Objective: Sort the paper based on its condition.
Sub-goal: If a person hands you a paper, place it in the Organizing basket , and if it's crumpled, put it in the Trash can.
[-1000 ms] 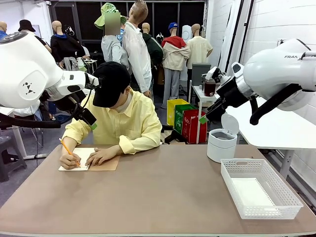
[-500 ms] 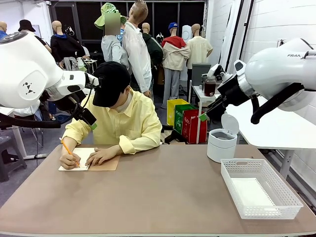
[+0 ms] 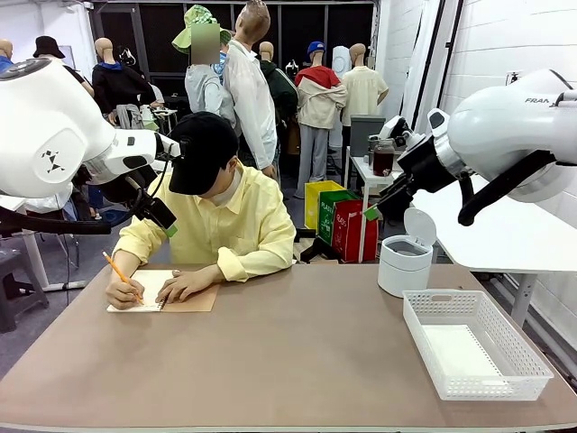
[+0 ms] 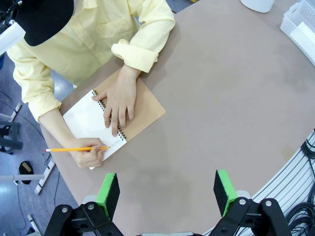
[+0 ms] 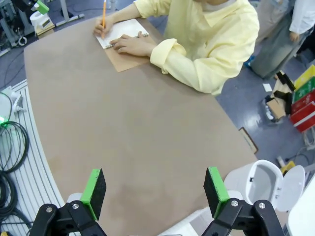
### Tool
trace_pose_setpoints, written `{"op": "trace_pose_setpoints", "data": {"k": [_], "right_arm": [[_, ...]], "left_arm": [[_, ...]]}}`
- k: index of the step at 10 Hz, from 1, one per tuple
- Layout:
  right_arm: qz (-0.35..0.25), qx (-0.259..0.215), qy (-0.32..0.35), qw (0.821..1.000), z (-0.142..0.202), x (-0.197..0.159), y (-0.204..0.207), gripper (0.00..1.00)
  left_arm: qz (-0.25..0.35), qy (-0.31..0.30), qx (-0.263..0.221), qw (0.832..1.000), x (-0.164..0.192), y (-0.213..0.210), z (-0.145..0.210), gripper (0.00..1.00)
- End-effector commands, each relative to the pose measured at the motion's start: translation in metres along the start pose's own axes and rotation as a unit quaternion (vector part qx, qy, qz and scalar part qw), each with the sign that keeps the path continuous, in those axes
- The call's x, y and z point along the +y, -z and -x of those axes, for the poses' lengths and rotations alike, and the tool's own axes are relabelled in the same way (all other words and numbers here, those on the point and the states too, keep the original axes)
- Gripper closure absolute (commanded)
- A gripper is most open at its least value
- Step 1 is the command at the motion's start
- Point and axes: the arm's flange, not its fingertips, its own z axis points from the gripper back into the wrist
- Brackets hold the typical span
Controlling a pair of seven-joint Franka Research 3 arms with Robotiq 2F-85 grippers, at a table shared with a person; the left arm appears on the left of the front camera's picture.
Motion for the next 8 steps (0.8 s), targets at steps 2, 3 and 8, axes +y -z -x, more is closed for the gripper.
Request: {"op": "trace_pose_setpoints", "data": {"k": [2, 3, 8], "right_arm": [[-0.001, 0.001, -0.001, 1.0, 0.0002, 0.0003, 0.0011, 0.0], [-0.001, 0.001, -0.001, 1.0, 0.0002, 0.0003, 0.0011, 0.0], [-0.001, 0.001, -0.001, 1.0, 0.0002, 0.0003, 0.0011, 0.0]], "left_arm": [[0.0, -0.002, 0.0, 1.0, 0.0007, -0.0007, 0.0, 0.0], [0.0, -0.002, 0.0, 1.0, 0.0007, -0.0007, 0.0, 0.0], [0.0, -0.002, 0.0, 1.0, 0.0007, -0.0007, 0.0, 0.0]]}}
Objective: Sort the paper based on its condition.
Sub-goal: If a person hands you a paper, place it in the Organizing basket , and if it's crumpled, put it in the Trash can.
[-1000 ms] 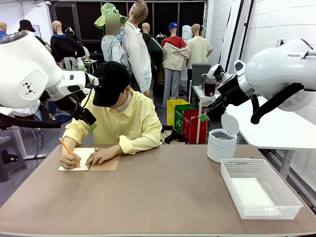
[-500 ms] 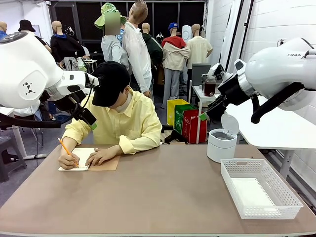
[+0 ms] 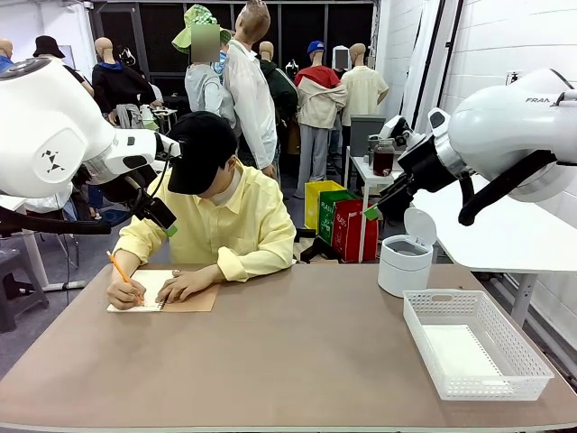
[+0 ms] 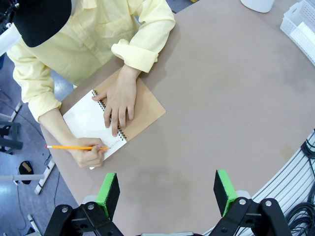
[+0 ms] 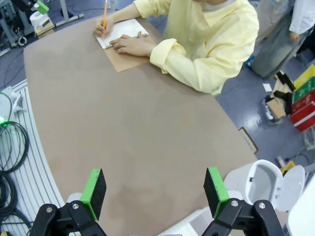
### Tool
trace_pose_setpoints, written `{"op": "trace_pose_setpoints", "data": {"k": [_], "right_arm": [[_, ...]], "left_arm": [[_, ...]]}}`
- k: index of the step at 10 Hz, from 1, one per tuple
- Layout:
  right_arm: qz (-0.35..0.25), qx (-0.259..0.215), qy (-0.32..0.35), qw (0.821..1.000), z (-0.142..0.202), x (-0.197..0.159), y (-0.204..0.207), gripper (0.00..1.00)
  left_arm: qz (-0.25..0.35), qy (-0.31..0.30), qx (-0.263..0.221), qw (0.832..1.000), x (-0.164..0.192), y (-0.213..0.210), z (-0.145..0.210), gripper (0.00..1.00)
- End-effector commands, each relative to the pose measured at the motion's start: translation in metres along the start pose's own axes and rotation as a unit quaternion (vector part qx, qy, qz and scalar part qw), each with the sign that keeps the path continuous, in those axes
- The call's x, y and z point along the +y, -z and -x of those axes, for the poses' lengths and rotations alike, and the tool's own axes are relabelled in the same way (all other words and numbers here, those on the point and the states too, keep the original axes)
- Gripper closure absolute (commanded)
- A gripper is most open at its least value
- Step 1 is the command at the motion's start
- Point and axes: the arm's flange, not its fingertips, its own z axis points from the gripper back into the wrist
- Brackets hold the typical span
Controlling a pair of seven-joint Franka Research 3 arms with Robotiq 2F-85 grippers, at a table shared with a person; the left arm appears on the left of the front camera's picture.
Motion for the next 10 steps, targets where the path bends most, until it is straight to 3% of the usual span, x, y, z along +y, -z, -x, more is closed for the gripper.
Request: {"op": "trace_pose_setpoints", "data": {"k": [1, 10], "right_arm": [[-0.001, 0.001, -0.001, 1.0, 0.0002, 0.0004, 0.0012, 0.0], [-0.001, 0.001, -0.001, 1.0, 0.0002, 0.0004, 0.0012, 0.0]], "left_arm": [[0.0, -0.002, 0.0, 1.0, 0.0007, -0.0007, 0.0, 0.0], [0.0, -0.002, 0.0, 1.0, 0.0007, -0.0007, 0.0, 0.0]]}}
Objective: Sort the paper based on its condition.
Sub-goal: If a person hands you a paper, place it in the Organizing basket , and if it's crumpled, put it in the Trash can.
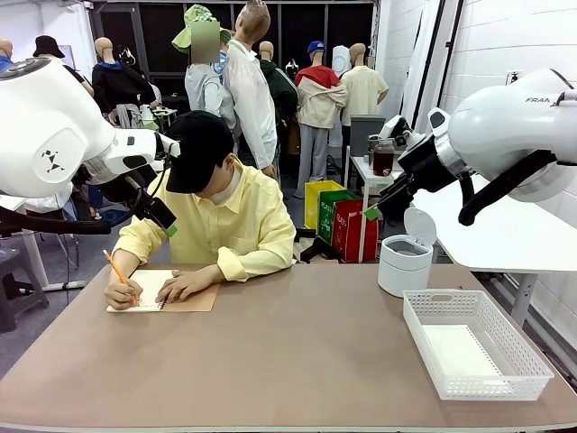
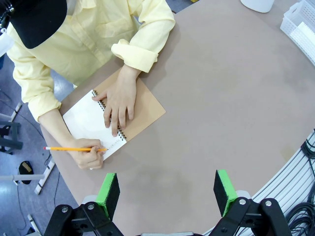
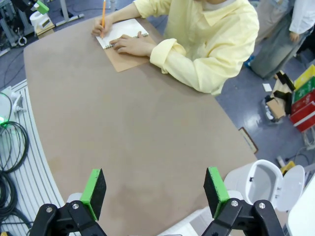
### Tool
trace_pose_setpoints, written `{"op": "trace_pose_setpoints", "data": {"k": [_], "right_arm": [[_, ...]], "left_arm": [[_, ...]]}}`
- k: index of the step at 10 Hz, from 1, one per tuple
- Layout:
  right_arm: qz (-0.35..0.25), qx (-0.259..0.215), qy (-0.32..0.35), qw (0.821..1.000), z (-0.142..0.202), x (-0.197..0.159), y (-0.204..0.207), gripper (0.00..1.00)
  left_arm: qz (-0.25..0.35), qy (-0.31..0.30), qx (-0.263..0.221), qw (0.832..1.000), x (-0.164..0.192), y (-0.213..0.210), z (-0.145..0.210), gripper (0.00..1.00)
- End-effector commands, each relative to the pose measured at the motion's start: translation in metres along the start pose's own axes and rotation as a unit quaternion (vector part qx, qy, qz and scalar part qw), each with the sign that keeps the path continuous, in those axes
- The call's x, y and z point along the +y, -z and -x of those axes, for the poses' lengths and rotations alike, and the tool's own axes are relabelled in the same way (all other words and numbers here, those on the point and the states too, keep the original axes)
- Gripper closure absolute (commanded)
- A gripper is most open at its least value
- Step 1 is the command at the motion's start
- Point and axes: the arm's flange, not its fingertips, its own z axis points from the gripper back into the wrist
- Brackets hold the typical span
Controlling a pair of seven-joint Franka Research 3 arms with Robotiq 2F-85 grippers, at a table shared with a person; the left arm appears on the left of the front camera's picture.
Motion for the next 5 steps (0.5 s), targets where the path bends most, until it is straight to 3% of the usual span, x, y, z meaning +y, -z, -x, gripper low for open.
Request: {"op": "trace_pose_setpoints", "data": {"k": [1, 5], "right_arm": [[-0.001, 0.001, -0.001, 1.0, 0.0002, 0.0003, 0.0012, 0.0], [-0.001, 0.001, -0.001, 1.0, 0.0002, 0.0003, 0.0012, 0.0]], "left_arm": [[0.0, -0.002, 0.0, 1.0, 0.0007, -0.0007, 0.0, 0.0], [0.0, -0.002, 0.0, 1.0, 0.0007, -0.0007, 0.0, 0.0]]}}
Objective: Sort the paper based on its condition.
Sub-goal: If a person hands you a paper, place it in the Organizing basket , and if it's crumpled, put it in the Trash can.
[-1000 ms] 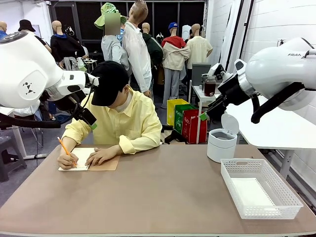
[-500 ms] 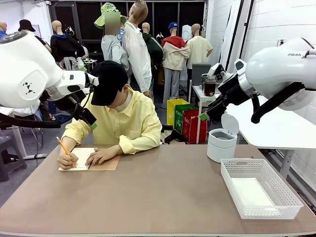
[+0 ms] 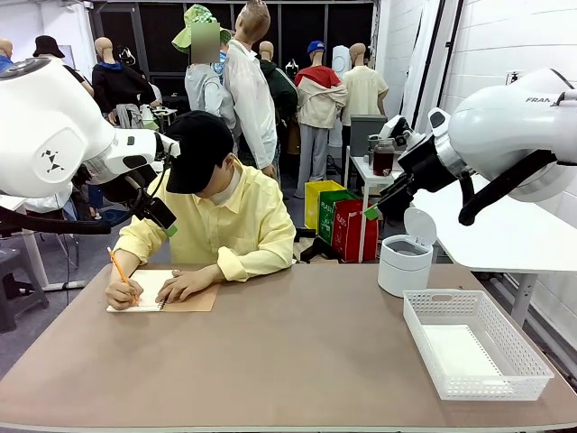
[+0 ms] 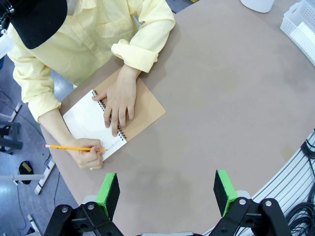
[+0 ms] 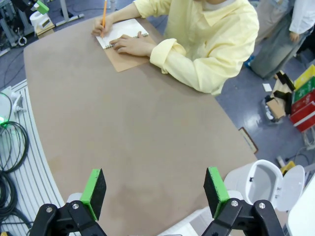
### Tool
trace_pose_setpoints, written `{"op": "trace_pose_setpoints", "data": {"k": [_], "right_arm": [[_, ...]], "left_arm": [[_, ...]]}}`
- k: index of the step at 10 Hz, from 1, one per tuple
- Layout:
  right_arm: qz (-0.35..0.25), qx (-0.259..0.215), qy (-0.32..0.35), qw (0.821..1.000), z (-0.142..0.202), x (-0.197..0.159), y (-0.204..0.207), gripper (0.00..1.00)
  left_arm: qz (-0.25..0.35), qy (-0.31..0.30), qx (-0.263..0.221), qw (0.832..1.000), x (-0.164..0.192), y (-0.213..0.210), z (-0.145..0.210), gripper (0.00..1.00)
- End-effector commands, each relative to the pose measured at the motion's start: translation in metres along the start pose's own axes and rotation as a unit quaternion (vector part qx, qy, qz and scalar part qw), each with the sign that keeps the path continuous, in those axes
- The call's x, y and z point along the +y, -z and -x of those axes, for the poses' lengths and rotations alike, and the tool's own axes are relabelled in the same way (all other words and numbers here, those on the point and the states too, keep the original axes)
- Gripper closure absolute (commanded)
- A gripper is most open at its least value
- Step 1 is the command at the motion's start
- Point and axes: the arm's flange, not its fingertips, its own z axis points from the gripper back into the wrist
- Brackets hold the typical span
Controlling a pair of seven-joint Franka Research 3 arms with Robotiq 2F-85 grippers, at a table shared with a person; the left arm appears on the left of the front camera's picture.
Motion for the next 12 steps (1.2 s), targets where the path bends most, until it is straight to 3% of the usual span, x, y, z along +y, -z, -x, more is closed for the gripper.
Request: {"op": "trace_pose_setpoints", "data": {"k": [1, 12], "right_arm": [[-0.001, 0.001, -0.001, 1.0, 0.0002, 0.0003, 0.0012, 0.0], [-0.001, 0.001, -0.001, 1.0, 0.0002, 0.0003, 0.0012, 0.0]], "left_arm": [[0.0, -0.002, 0.0, 1.0, 0.0007, -0.0007, 0.0, 0.0], [0.0, -0.002, 0.0, 1.0, 0.0007, -0.0007, 0.0, 0.0]]}}
